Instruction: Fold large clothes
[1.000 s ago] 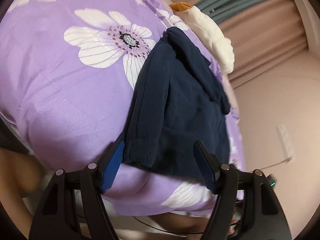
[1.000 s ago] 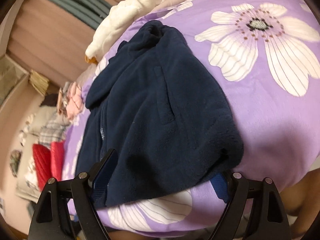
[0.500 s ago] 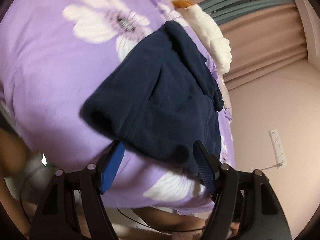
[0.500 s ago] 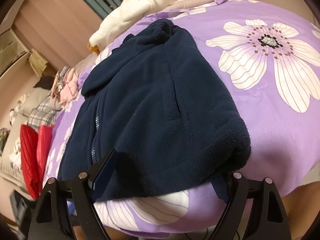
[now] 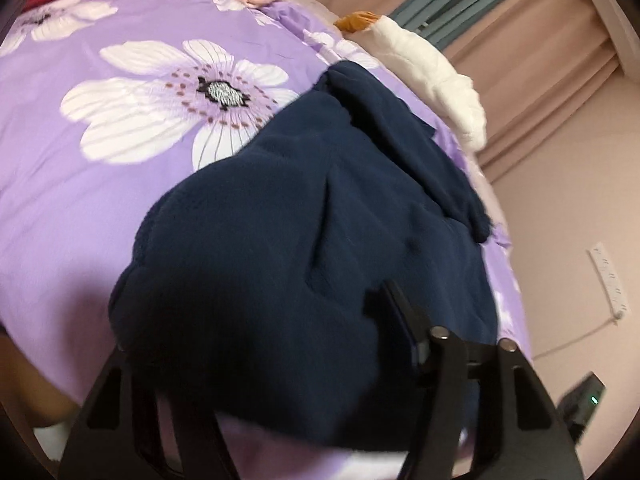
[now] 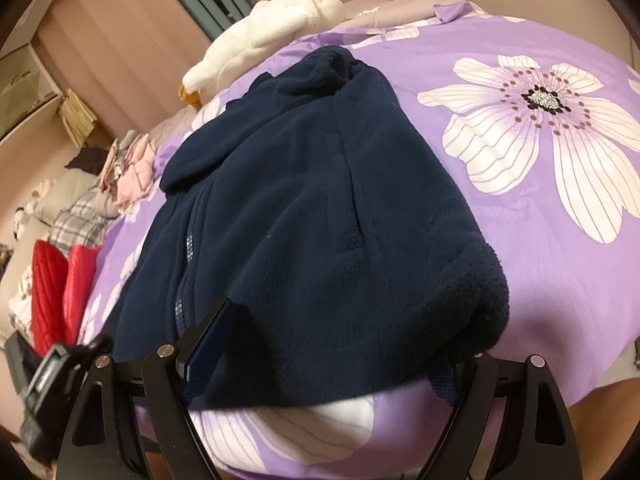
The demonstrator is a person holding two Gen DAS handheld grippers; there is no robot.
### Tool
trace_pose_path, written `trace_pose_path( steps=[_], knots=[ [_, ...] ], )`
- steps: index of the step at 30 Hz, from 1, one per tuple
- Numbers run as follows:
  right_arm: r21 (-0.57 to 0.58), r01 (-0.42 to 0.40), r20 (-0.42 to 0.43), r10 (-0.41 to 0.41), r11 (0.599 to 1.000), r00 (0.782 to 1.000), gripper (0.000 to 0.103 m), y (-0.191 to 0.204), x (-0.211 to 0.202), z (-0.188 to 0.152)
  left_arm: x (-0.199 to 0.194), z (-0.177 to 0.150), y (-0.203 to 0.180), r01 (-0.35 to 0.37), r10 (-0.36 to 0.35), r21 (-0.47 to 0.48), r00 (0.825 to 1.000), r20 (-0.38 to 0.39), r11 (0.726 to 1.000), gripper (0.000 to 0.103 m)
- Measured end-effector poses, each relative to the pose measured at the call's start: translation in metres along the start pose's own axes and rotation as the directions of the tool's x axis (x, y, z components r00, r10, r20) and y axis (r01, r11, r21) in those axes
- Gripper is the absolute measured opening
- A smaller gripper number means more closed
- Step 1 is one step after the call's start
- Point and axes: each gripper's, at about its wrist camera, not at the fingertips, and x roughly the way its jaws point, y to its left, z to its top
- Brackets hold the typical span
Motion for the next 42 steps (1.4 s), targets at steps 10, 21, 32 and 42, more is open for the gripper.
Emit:
trace_pose_path(
  steps=[10,21,32,42],
  knots=[
    [0.048,0.043,0.080,-0.047,0.998,0.996,0.030,-0.019,0.003,0.003,0.016,0.007,-0.009,-0.112,0.111,0.046,0.993,0.032,0.993,0.031],
    [0.043,-0.077,0.160,0.069,0.996,0.985,0.016,0.002,-0.034,0.044,-0.010,0.051,-0.064,-0.089,0.055,0.206,0.985,0.164,0.975,0.022],
    [-0.102,-0.096,0.315,0.123,0.990,0.941,0.015,0.047,-0.034,0.147,0.011,0.138,-0.120,-0.085,-0.004,0.258,0.946,0.325,0.962,0.022],
    [-0.182,-0.024,0.283,0.075,0.983,0.956,0.015,0.077,0.051,0.266,0.134,0.255,-0.174,-0.183,0.085,0.268,0.937,0.339,0.946,0.027]
  ],
)
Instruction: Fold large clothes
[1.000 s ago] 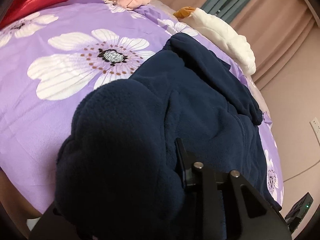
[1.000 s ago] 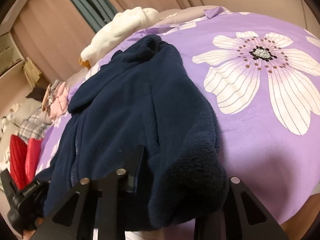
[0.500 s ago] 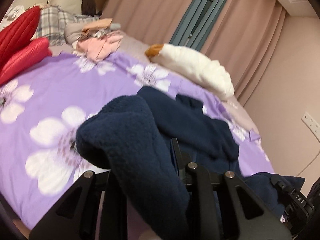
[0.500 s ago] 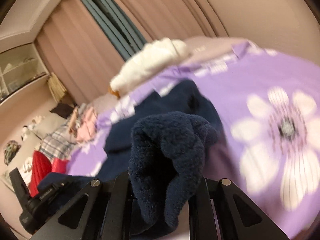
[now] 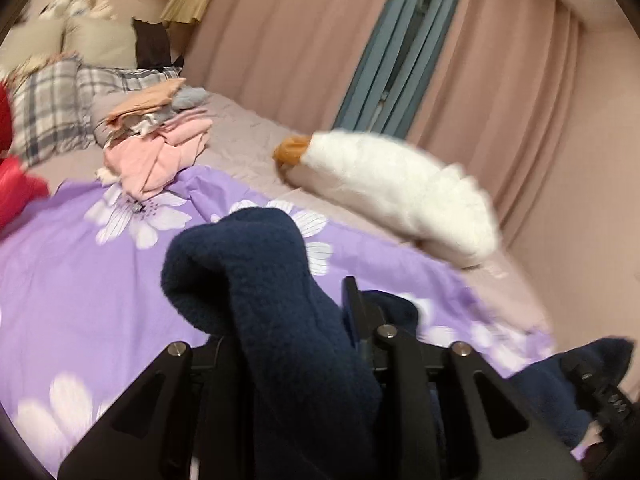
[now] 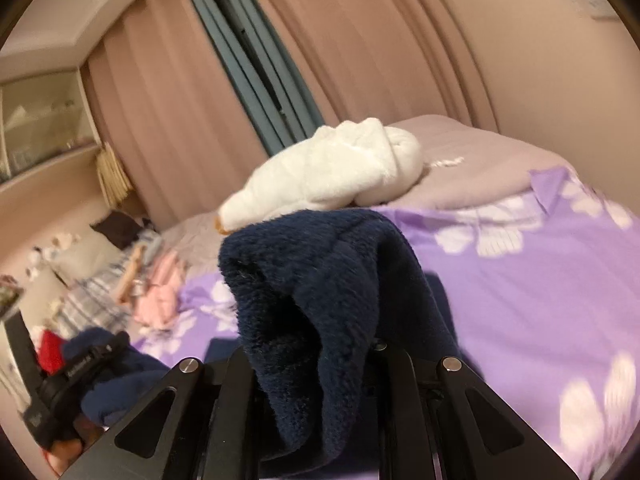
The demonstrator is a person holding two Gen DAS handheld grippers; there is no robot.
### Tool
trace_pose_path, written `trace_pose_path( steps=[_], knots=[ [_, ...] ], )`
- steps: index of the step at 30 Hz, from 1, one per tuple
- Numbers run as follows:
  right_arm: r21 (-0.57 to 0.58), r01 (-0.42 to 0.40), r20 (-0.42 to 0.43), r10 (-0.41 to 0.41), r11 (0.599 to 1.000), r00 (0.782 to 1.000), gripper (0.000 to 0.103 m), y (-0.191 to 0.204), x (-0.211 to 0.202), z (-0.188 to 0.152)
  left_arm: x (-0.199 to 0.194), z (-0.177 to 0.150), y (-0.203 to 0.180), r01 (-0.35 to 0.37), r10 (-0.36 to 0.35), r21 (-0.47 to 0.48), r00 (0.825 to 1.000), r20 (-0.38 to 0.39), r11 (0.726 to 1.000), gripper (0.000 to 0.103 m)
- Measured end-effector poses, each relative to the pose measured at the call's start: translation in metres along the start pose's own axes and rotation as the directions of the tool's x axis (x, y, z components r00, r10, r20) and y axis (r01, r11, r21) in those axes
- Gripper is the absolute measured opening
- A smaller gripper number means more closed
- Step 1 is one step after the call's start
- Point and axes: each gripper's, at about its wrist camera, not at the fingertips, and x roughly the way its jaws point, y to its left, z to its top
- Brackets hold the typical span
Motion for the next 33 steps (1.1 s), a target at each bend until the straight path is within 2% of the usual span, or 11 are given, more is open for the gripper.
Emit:
trace_pose_path(
  steps=[4,7,10,12,16,19,22,23,24,27,33],
  knots=[
    [0.070,0.080,-0.153,-0.069,0.994,0.986,0.041,-0.024,0.084,0.018,0.093,0.018,0.000,-0.116,0.110,-0.037,0.983,-0.149,0.993,0.041],
    [0.095,0.134,-0.145,-0.119,0.986,0.982,0.074,-0.037,0.107,0.022,0.117,0.032,0.008,-0.127,0.117,-0.078,0.985,-0.127,0.989,0.071],
    [0.049,0.142,-0.099,-0.137,0.989,0.986,0.078,-0.038,0.104,0.026,0.107,0.047,0.012,-0.160,0.159,-0.033,0.986,-0.040,0.987,0.092],
    [0.024,0.173,-0.073,-0.171,0.985,0.983,0.094,-0.035,0.095,0.027,0.090,0.045,0.018,-0.154,0.155,-0.029,0.987,0.031,0.988,0.094],
    [0.071,0.164,-0.038,-0.161,0.984,0.986,0.097,-0.039,0.097,0.036,0.081,0.027,0.020,-0.047,0.047,-0.063,0.999,-0.009,0.997,0.089],
    [0.102,0.166,-0.085,-0.158,0.981,0.984,0.093,-0.037,0.120,0.023,0.100,0.002,0.004,-0.029,0.028,-0.009,0.997,-0.067,1.000,0.054],
    [-0.077,0.281,-0.169,-0.291,0.957,0.942,0.022,-0.034,0.167,0.001,0.146,-0.040,-0.001,-0.207,0.223,0.145,0.969,-0.103,0.968,0.038],
    [-0.144,0.359,-0.221,-0.384,0.922,0.897,0.022,-0.042,0.191,-0.016,0.165,-0.054,0.008,-0.216,0.241,0.151,0.955,-0.175,0.965,0.034],
    [-0.137,0.344,-0.240,-0.368,0.929,0.898,0.022,-0.050,0.199,-0.026,0.180,-0.063,0.023,-0.174,0.191,0.086,0.945,-0.265,0.981,0.032],
    [0.047,0.283,-0.238,-0.264,0.958,0.935,0.017,-0.082,0.199,-0.029,0.179,-0.054,0.046,-0.125,0.105,-0.069,0.964,-0.244,0.990,0.030],
    [0.015,0.319,-0.242,-0.306,0.948,0.921,0.017,-0.078,0.205,-0.031,0.187,-0.053,0.026,-0.182,0.180,0.016,0.951,-0.251,0.983,0.030]
  ],
)
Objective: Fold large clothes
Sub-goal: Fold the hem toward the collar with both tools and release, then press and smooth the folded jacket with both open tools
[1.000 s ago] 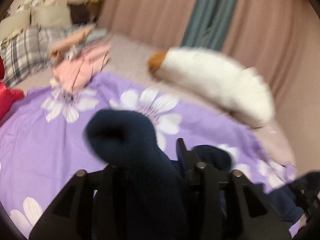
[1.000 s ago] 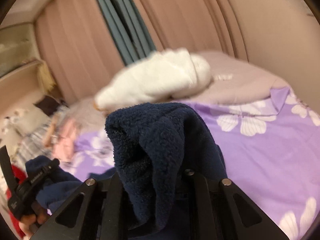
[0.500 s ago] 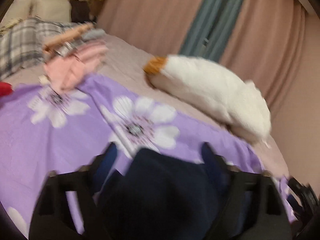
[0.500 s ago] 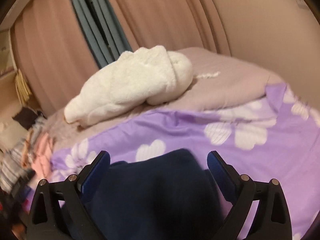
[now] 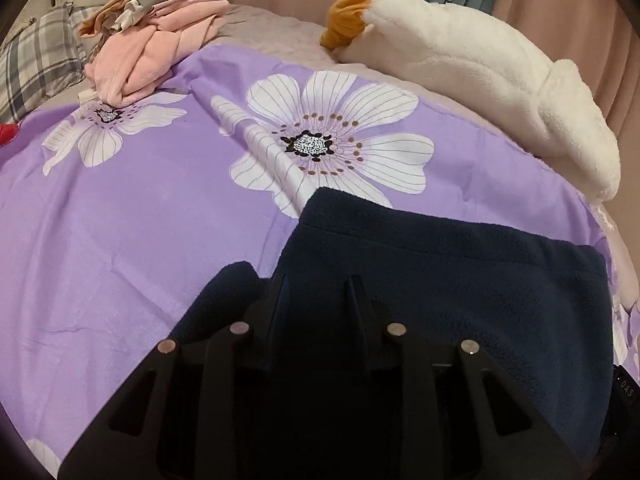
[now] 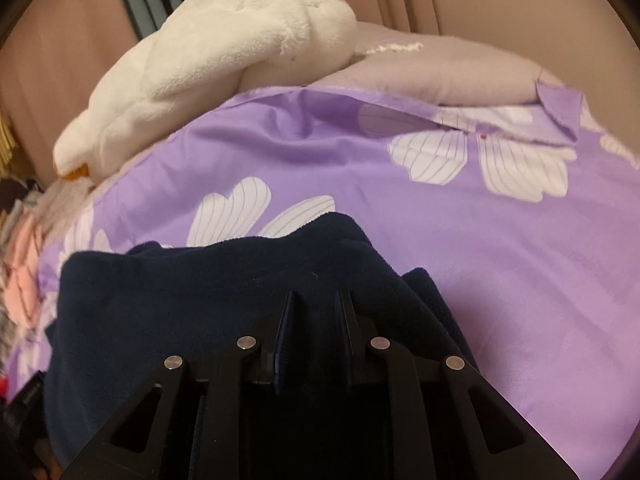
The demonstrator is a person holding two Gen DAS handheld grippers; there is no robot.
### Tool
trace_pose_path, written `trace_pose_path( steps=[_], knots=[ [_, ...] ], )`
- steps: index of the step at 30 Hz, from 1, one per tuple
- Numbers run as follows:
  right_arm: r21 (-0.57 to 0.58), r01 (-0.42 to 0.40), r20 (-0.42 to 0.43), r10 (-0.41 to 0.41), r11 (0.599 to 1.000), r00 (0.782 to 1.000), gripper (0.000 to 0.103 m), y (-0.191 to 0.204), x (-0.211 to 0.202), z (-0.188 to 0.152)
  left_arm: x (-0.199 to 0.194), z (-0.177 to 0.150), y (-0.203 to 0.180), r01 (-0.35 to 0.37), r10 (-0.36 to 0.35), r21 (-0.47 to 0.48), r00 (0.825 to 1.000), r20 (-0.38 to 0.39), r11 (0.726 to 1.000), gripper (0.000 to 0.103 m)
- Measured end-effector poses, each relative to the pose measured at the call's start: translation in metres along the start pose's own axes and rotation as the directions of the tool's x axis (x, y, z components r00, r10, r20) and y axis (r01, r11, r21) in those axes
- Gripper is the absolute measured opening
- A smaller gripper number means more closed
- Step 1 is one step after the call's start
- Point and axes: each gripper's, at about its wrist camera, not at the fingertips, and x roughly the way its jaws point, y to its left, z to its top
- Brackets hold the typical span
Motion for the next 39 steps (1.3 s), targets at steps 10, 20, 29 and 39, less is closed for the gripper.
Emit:
trace_pose_path(
  steps=[10,20,29,39],
  knots=[
    [0.025,-0.028,0.001,0.028,0.999,1.000,0.018,-0.002,-0.001,0.001,0.000,-0.001,0.007,0.004,-0.004,-0.003,1.000,0.004,1.000,0.030],
    [0.031,-0.026,-0.004,0.027,0.999,1.000,0.018,-0.001,-0.001,0.001,-0.004,-0.002,0.005,-0.013,0.012,0.010,1.000,0.005,1.000,0.031],
    [0.057,-0.061,0.024,0.060,0.996,0.998,0.077,-0.038,-0.103,-0.015,-0.134,-0.022,0.088,-0.015,0.015,-0.006,0.990,0.137,1.000,0.094],
    [0.334,-0.133,-0.080,0.169,0.933,0.982,0.089,-0.091,-0.149,-0.090,-0.160,-0.093,0.139,0.241,-0.272,-0.253,0.957,-0.098,0.937,0.100]
  ],
)
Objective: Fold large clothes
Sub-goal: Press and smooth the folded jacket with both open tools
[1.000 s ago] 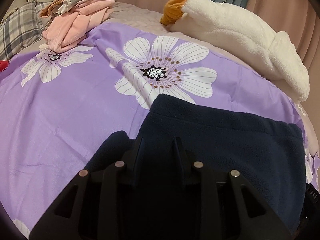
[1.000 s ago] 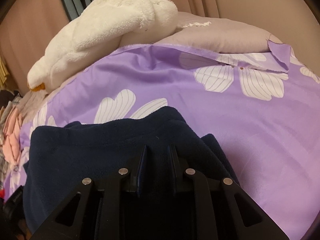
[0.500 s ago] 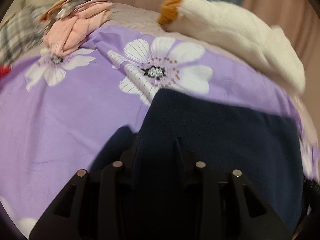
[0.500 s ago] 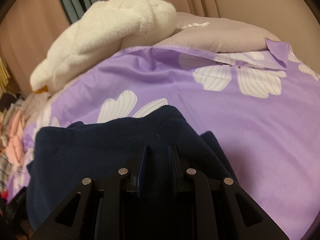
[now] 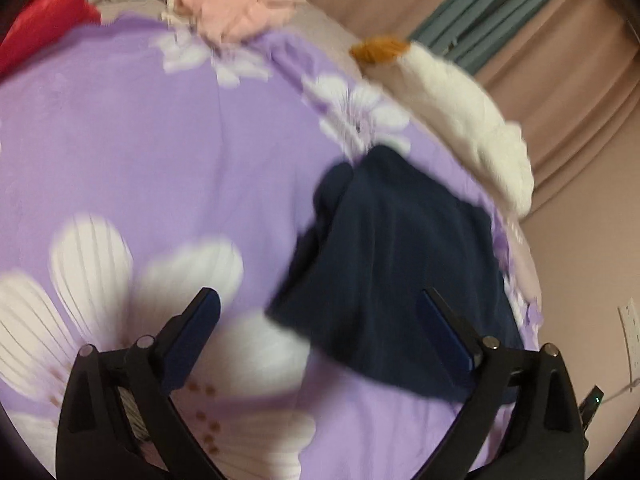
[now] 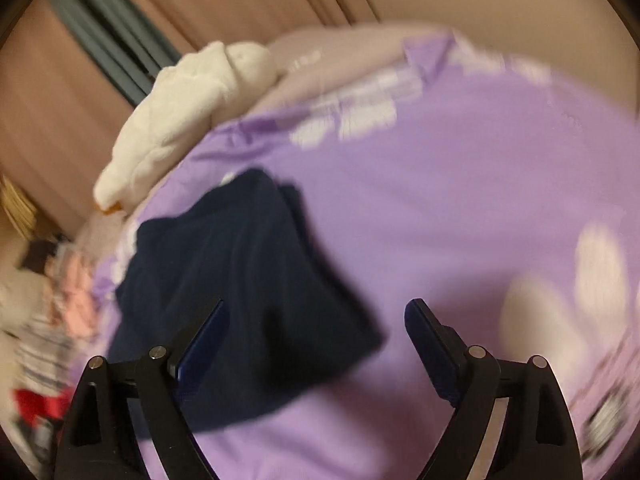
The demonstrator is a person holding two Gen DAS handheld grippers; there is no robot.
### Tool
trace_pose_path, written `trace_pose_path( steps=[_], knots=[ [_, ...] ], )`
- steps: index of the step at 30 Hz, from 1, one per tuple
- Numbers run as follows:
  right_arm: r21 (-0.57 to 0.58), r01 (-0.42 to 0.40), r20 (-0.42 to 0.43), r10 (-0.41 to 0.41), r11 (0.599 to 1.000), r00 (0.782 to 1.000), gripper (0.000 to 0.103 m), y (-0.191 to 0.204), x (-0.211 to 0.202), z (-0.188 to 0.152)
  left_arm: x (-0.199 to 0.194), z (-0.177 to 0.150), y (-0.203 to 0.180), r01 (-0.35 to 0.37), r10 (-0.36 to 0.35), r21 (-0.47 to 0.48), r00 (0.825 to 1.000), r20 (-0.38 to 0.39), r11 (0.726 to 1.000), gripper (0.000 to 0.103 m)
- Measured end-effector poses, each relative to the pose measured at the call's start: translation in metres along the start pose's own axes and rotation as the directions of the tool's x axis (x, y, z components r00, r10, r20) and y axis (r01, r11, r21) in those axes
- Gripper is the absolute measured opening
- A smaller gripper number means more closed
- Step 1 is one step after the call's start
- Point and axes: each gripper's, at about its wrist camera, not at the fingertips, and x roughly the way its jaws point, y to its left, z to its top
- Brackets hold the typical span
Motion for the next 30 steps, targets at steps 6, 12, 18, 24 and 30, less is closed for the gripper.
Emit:
trace_pose_path(
  steps=[6,12,18,24,30],
  knots=[
    [-0.083,0.021,-0.027,-0.023,0.996,0.999,0.091,0.029,0.042,-0.032,0.043,-0.023,-0.024,-0.005,0.005,0.001,1.000,0.003,1.000,0.102],
    [-0.134,0.057,0.068,-0.049,0.989,0.997,0.103,0.056,0.071,-0.026,0.093,-0.001,-0.053,0.091,-0.091,0.000,0.994,-0.064,0.996,0.101],
    [-0.140,0.038,0.100,-0.024,0.989,0.995,0.101,0.064,0.093,-0.010,0.109,0.015,-0.062,0.099,-0.099,-0.048,0.995,-0.007,0.994,0.081],
    [-0.094,-0.060,0.121,0.071,0.994,0.990,0.062,0.054,0.087,-0.010,0.102,0.006,-0.069,0.065,-0.065,0.015,0.997,0.044,0.998,0.063],
    [-0.183,-0.023,0.117,0.045,0.983,0.992,0.040,0.072,0.052,-0.025,0.050,0.003,-0.067,0.074,-0.075,0.040,0.997,0.027,0.996,0.036]
  ],
)
